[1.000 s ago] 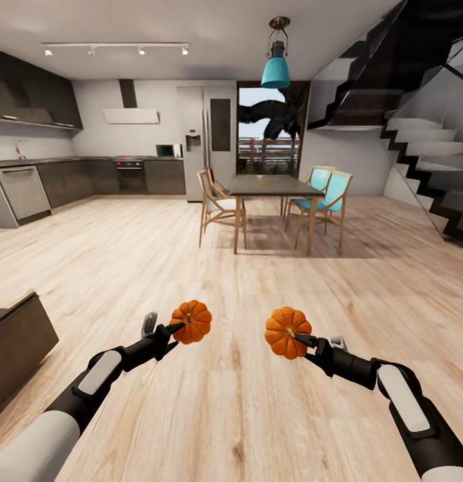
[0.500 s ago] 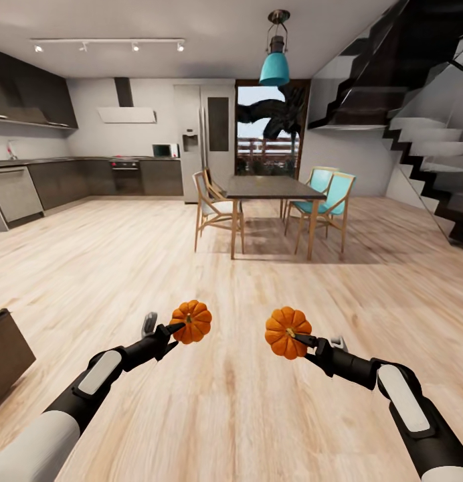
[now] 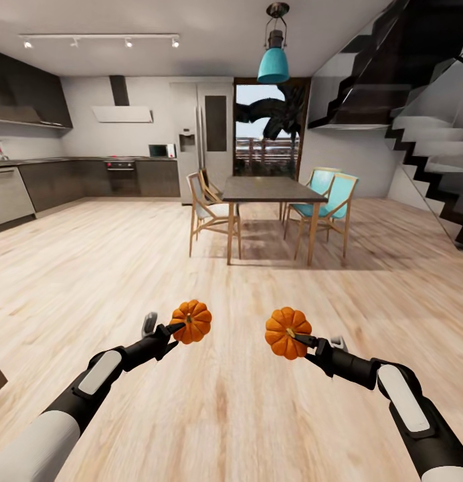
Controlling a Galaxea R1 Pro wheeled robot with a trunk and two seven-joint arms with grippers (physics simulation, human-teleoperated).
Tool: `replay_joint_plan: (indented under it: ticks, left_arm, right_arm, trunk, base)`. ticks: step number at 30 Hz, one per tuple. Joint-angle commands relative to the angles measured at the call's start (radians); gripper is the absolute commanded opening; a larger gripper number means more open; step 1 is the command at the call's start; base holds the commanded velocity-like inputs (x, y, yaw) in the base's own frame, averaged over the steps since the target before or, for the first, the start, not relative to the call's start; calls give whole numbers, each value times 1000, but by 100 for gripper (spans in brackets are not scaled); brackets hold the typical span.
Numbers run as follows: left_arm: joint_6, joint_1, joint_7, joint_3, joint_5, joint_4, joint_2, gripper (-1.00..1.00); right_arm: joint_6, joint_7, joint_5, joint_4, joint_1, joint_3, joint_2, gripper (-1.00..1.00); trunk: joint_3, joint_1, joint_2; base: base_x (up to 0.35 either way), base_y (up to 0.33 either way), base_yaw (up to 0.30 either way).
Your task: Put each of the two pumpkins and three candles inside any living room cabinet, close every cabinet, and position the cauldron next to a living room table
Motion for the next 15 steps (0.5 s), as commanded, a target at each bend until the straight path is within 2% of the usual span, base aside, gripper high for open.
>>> replay_joint_plan:
  ticks: [1, 15]
  left_arm:
    - [3, -1, -2, -2, 13, 0, 1, -100]
    - [2, -1, -2, -3, 13, 0, 0, -100]
  right_arm:
    - [7, 6, -10, 0, -1, -2, 0, -100]
    - [7, 6, -13, 0, -1, -4, 0, -100]
  trunk:
    - [-1, 0, 0]
    - [-1, 0, 0]
  base:
    - [315, -105, 0]
    - [313, -107, 0]
